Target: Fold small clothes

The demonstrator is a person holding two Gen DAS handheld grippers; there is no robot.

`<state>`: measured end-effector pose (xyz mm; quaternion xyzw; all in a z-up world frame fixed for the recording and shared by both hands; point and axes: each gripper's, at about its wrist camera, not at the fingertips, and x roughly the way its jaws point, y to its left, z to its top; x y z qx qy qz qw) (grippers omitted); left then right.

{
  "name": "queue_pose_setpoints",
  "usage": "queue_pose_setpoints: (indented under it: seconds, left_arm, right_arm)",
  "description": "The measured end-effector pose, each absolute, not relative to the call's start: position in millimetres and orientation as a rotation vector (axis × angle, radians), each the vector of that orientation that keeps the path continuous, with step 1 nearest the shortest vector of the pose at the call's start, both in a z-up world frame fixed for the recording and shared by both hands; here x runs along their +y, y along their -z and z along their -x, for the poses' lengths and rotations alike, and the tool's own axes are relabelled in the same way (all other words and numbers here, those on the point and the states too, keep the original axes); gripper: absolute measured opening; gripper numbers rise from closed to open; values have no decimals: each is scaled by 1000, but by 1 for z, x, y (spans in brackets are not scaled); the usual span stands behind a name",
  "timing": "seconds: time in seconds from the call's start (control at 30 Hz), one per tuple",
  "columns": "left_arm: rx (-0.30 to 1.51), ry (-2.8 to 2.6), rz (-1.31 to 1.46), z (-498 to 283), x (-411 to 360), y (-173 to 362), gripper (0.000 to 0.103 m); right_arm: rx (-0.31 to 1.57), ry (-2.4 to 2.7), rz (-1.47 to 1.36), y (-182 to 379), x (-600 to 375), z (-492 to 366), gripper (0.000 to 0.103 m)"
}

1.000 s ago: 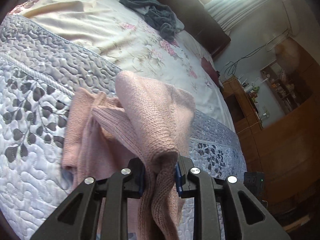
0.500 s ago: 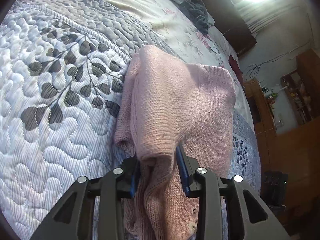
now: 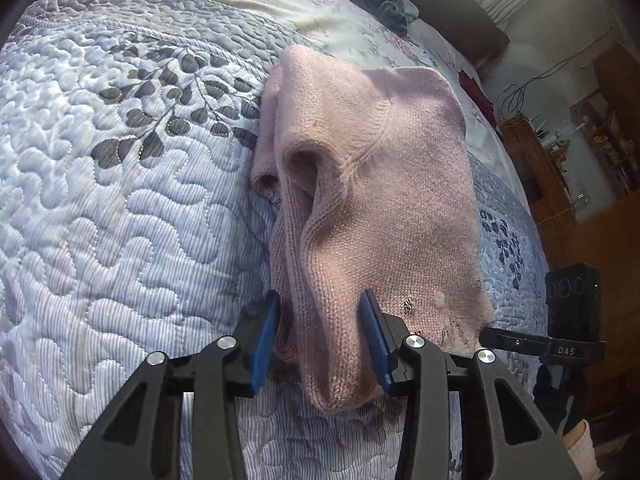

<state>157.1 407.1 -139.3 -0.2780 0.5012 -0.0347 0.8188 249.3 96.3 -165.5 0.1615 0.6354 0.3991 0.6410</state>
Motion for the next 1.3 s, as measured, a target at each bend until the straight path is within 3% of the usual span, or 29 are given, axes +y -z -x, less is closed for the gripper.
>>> queue_pose_setpoints:
  seconds: [0.33, 0.43, 0.5, 0.57, 0.77, 1.03, 1.1, 1.3]
  left_arm:
    - [1089, 74, 584, -161, 410, 155, 44]
    - [1086, 74, 595, -162, 415, 143, 44]
    - [1045, 68, 598, -164, 422, 130, 55]
    - [1004, 41, 594, -170, 431, 119, 61]
    - [1013, 26, 648, -208, 458, 119, 66]
    - [1063, 95, 762, -258, 467, 157, 73]
    - [1062, 136, 795, -266, 467, 164, 75]
    - [1074, 267, 820, -276, 453, 174, 82]
  right_arm:
    - [1491, -863, -242, 184, 95, -237, 21]
    - [1465, -866, -197, 172, 101, -239, 31]
    - [1435, -866, -183, 160, 100, -242, 48]
    - [1396, -867, -191, 148, 96, -246, 54]
    - [1350, -857, -199, 129, 92, -269, 57]
    - [1363, -859, -242, 138, 100, -289, 58]
    - [1370, -854, -258, 142, 102, -298, 70]
    - [1389, -852, -377, 161, 96, -315, 75]
